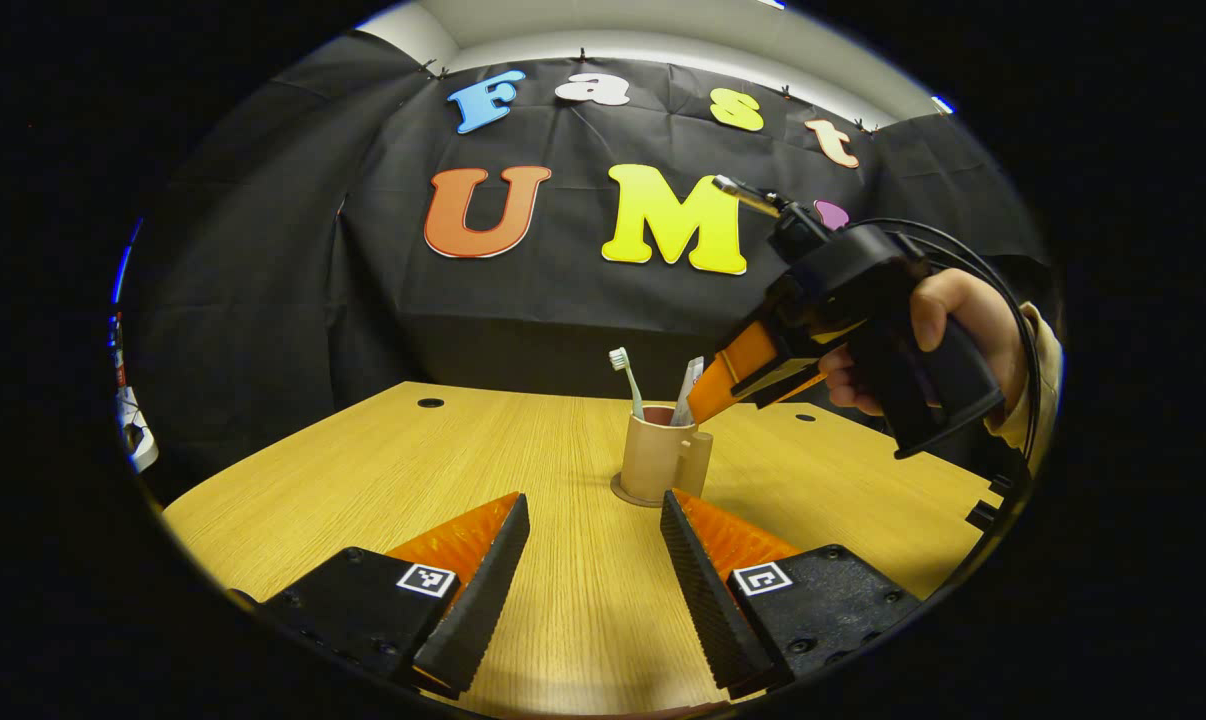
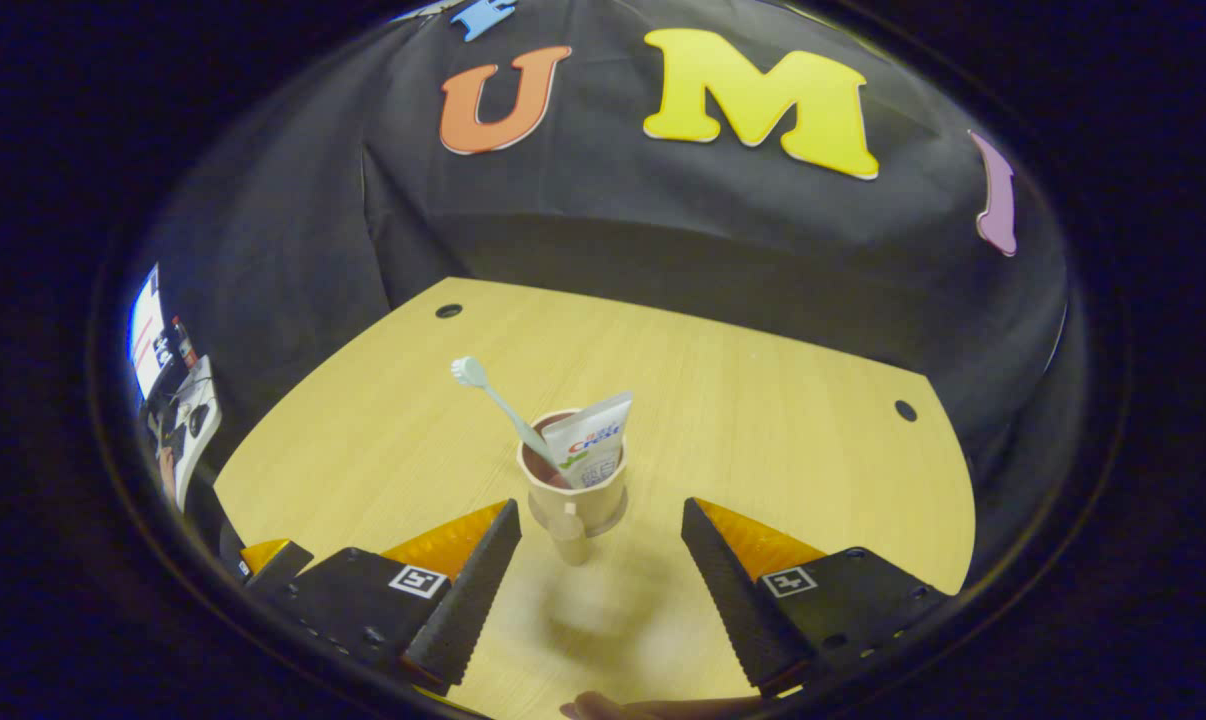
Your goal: Put the toothbrush and toothpaste on the desktop into the cup, then pick up the cup and place it on the coaster on the desktop.
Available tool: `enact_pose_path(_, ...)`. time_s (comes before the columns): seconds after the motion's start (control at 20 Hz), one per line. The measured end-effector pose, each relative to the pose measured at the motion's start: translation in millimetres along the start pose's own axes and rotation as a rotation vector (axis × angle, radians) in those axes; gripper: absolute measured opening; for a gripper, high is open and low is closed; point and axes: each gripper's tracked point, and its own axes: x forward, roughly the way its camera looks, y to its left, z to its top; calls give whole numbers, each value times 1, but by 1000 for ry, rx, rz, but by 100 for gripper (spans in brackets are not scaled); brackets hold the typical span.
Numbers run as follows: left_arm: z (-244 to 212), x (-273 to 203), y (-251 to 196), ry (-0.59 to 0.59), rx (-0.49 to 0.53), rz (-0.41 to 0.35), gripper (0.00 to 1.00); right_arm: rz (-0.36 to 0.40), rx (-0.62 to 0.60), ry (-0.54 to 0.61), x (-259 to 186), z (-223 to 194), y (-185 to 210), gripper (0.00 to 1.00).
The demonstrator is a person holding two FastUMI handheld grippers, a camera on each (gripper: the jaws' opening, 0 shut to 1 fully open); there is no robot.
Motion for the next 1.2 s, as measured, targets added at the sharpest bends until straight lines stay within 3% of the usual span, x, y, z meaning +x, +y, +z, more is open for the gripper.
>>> enact_pose_path(0.5, 43, 10, -49, -28, 92, 23, 85, -88, 66, -352, -116, -16, -67, 98)
enact_pose_path(0.75, 66, 5, -65, -47, 94, 95, 85, -169, 107, -540, -171, -21, -107, 98)
enact_pose_path(0.85, 79, 3, -72, -68, 95, 127, 85, -204, 161, -584, -190, -30, -127, 96)
enact_pose_path(1.2, 102, -5, -109, -119, 109, 146, 84, -158, 214, -610, -202, -58, -173, 96)
